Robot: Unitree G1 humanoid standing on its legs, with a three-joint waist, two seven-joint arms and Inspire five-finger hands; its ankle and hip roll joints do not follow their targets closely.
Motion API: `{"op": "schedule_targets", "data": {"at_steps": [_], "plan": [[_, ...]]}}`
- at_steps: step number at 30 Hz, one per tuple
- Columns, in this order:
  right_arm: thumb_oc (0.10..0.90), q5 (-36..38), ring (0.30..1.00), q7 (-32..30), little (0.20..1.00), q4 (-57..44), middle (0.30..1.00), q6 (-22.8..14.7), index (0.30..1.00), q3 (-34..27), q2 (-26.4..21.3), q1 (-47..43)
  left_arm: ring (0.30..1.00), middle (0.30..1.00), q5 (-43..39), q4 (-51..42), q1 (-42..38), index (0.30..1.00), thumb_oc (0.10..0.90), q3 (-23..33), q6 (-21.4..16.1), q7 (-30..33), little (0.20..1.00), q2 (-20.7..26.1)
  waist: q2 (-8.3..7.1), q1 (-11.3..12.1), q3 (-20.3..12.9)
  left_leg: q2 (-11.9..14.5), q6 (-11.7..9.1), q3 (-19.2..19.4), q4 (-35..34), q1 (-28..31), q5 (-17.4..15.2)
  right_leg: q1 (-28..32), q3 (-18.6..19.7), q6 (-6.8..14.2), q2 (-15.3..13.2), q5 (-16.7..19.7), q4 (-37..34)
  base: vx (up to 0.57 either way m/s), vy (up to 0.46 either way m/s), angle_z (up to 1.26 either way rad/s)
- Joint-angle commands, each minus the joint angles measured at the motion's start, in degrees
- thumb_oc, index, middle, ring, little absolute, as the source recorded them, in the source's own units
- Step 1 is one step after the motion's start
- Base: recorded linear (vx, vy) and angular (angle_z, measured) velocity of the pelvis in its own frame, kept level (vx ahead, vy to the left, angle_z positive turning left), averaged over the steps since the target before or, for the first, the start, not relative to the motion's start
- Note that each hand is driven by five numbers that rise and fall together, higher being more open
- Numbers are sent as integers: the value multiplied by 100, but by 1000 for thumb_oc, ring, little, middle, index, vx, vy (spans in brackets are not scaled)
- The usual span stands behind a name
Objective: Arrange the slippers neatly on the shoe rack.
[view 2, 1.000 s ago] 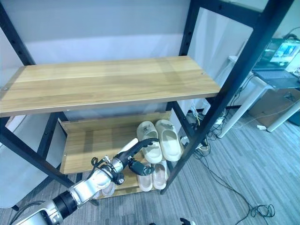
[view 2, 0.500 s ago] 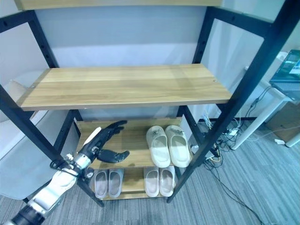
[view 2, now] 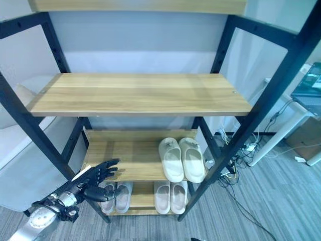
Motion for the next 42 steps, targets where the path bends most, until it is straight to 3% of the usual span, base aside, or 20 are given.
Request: {"op": "schedule_targets", "data": {"at_steps": [1, 5, 8, 12, 15, 18, 19, 20, 21, 22, 23, 26, 29, 35, 42], "plan": [[800, -32, 900, 144, 900, 130, 900, -142, 900, 120, 184, -144, 900, 900, -575, -664, -373, 900, 800, 409, -257, -331, 900, 200, -51, 72, -187, -72, -103, -254, 44, -46, -394, -316, -251, 221, 192, 107, 70, 0, 0, 0], [800, -108, 900, 237, 900, 271, 900, -164, 900, 161, 195, -60, 900, 900, -1512, -189, -35, 900, 800, 332, 199, -977, 900, 718, -6, 79, -182, -57, -108, -211, 44, -44, -383, -325, -236, 221, 204, 121, 70, -6, 7, -2], [800, -157, 900, 327, 900, 367, 900, -180, 900, 230, 222, 24, 900, 900, -1663, 293, 96, 900, 800, 211, 327, -1265, 900, 893, 14, 74, -187, -56, -109, -195, 44, -51, -379, -333, -212, 226, 209, 132, 70, -13, 16, -8], [800, -163, 900, 455, 900, 451, 900, -206, 900, 302, 246, 146, 900, 900, -1705, 1143, 262, 900, 800, 26, 520, -1571, 900, 756, 30, 57, -200, -50, -110, -183, 44, -48, -389, -346, -198, 227, 211, 135, 70, -4, 11, -3], [800, -67, 900, 506, 900, 441, 900, -243, 900, 316, 213, 155, 900, 900, -1263, 2063, 225, 900, 800, -46, 408, -1497, 900, 480, 32, 40, -186, -50, -108, -194, 44, -55, -384, -355, -207, 223, 208, 133, 70, -14, 13, -4], [800, 151, 900, 469, 900, 375, 900, -316, 900, 302, 162, 52, 900, 900, -22, 3250, 117, 900, 800, -32, 38, -1060, 900, 142, 31, 35, -169, -52, -106, -202, 44, -71, -370, -368, -206, 214, 208, 124, 70, -6, 3, -1], [800, 151, 900, 469, 900, 375, 900, -316, 900, 301, 161, 51, 900, 900, -22, 3253, 114, 900, 800, -33, 36, -1060, 900, 140, 33, 36, -168, -52, -106, -202, 44, -70, -370, -368, -206, 214, 209, 124, 70, 0, 0, 0], [800, 371, 900, 468, 900, 311, 900, -370, 900, 262, 148, -11, 900, 900, 1150, 4348, -115, 900, 800, 98, -213, -513, 900, -372, 12, 21, -160, -49, -106, -195, 44, -75, -357, -377, -203, 207, 198, 121, 70, 0, 0, 0], [800, 373, 900, 469, 900, 311, 900, -370, 900, 257, 132, -19, 900, 900, 1171, 4394, -148, 900, 800, 84, -242, -505, 900, -408, 27, 23, -149, -49, -106, -198, 44, -72, -357, -373, -206, 207, 199, 120, 70, 0, 0, 0], [800, 709, 900, 485, 900, 179, 900, -442, 900, 125, 80, -102, 900, 900, 1952, 5858, -528, 900, 800, 666, -245, 270, 900, -1226, -4, -4, -120, -54, -103, -213, 44, -59, -351, -366, -192, 190, 202, 106, 70, 0, 0, 0], [800, 916, 900, 513, 900, 151, 900, -465, 900, -28, 0, -169, 900, 900, 2328, 6711, -817, 900, 800, 1105, -200, 748, 900, -1545, -18, -31, -96, -57, -108, -226, 44, -59, -346, -370, -193, 183, 198, 102, 70, 0, 0, 0], [800, 1158, 900, 572, 900, 224, 900, -464, 900, -335, -245, -229, 900, 900, 2901, 7823, -1132, 900, 800, 1809, 23, 1391, 900, -1784, -76, -63, -120, -75, -122, -253, 44, -86, -347, -393, -213, 168, 194, 87, 70, 6, -5, 4], [800, 1258, 900, 622, 900, 461, 900, -400, 900, -519, -451, -317, 900, 900, 3101, 8379, -1173, 900, 800, 2110, 217, 1703, 900, -1864, -108, -48, -140, -72, -138, -261, 44, -63, -363, -372, -254, 156, 193, 57, 70, 19, -7, 7], [800, 1724, 900, 924, 900, 627, 900, -360, 900, -639, -373, -234, 900, 900, 3254, 8298, -1132, 900, 800, 1879, 183, 1661, 900, -2219, -79, -56, -139, -67, -129, -236, 44, -50, -383, -360, -234, 166, 198, 39, 70, 10, 0, 3], [800, 1898, 900, 1015, 900, 531, 900, -415, 900, -719, -388, -201, 900, 900, 3302, 8098, -1260, 900, 800, 1630, 123, 1666, 900, -2320, -48, -91, -146, -54, -130, -174, 44, -43, -414, -363, -178, 191, 205, 14, 70, 0, 0, 0]]}}
